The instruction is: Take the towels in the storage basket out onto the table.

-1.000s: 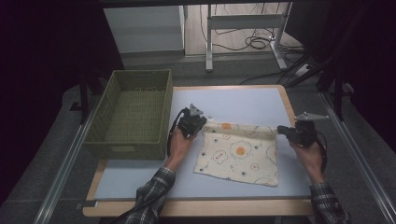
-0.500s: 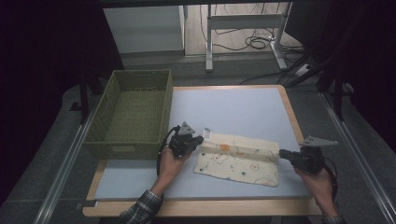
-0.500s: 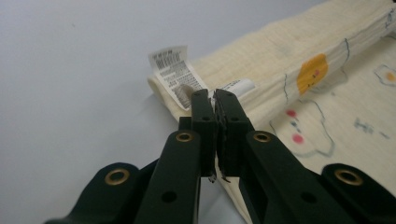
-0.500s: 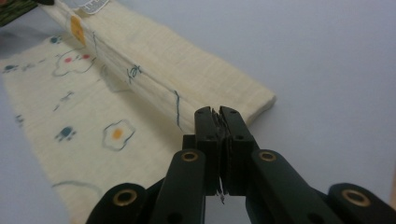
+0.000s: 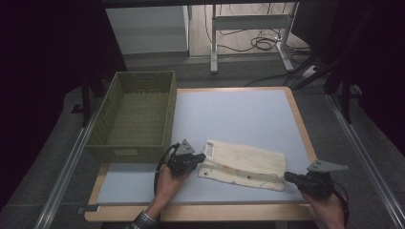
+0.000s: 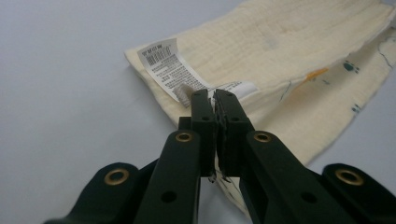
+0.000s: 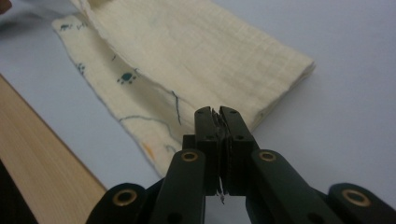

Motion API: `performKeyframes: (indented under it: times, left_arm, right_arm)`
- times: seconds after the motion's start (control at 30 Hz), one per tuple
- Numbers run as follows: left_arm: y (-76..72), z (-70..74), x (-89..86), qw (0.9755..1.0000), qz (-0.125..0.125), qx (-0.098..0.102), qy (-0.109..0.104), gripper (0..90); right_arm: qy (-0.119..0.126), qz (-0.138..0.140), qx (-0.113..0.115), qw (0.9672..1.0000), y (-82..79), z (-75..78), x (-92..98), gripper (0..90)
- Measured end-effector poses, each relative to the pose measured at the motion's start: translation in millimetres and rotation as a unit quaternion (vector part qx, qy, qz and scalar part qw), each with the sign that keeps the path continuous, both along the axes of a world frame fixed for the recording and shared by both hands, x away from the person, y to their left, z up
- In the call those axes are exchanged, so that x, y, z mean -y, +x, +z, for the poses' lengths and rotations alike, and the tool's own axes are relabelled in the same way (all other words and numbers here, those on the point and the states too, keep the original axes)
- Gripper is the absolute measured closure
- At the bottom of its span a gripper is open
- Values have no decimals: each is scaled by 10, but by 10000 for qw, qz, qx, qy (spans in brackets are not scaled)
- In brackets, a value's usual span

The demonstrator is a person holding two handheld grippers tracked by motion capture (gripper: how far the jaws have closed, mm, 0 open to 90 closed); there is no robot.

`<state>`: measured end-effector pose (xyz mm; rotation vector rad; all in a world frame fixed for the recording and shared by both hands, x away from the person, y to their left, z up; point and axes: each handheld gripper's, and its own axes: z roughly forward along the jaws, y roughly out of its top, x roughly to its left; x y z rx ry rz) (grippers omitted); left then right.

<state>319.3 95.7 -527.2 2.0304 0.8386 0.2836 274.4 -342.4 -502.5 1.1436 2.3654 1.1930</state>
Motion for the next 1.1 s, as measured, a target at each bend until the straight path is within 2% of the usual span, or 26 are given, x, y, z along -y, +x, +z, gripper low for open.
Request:
performKeyframes:
  times: [0.07,0.2,0.33,0.4,0.43,0.53,0.6,0.7,0.83,0.87,0.93,0.97,1.03,1.07,1.1]
  left_arm:
    - [-41,-37,-11,10000,0,-28,-6,871]
    - [-130,-67,-57,9998,16,-36,-185,873]
    - [-218,-72,-68,9998,-49,-51,-173,871]
    - [-259,-99,-71,9997,-158,-127,-138,859]
    - [-283,-111,-79,9996,-181,-135,-141,831]
    - [-322,-116,-161,9990,-159,-268,-308,661]
    - [-337,-96,-229,9993,-30,-260,-275,559]
    - [-296,-71,-316,9990,182,-301,-264,535]
    - [-200,-11,-311,9986,305,-339,-250,529]
    - [-141,60,-280,9986,398,-266,-241,527]
    - [-104,90,-255,9985,410,-276,-242,526]
    - [-25,135,-183,9987,412,-256,-162,526]
    - [103,158,-67,9988,392,-285,-32,526]
    - [103,158,-67,9988,392,-285,-32,530]
    - [160,161,-21,9988,378,-295,-13,530]
  right_arm:
    - [-8,33,-39,10000,-36,-35,-7,869]
    - [80,78,-39,9999,-103,-89,0,869]
    - [139,134,4,9998,-170,-99,8,868]
    - [147,153,-8,9998,-201,-112,10,864]
    - [130,176,-29,9998,-211,-121,11,857]
    - [119,220,-54,9997,-245,-127,39,822]
    - [156,180,-39,9997,-267,-102,85,779]
    - [112,70,4,9999,-273,-52,152,739]
    - [97,-82,26,9999,-199,-17,179,719]
    - [60,-125,41,9999,-108,-3,166,709]
    - [-19,-207,100,9997,3,4,145,710]
    - [5,-234,101,9997,67,7,135,710]
    - [24,-299,103,9995,198,16,106,712]
    - [24,-299,103,9995,198,16,106,712]
    - [-10,-332,118,9994,297,21,78,712]
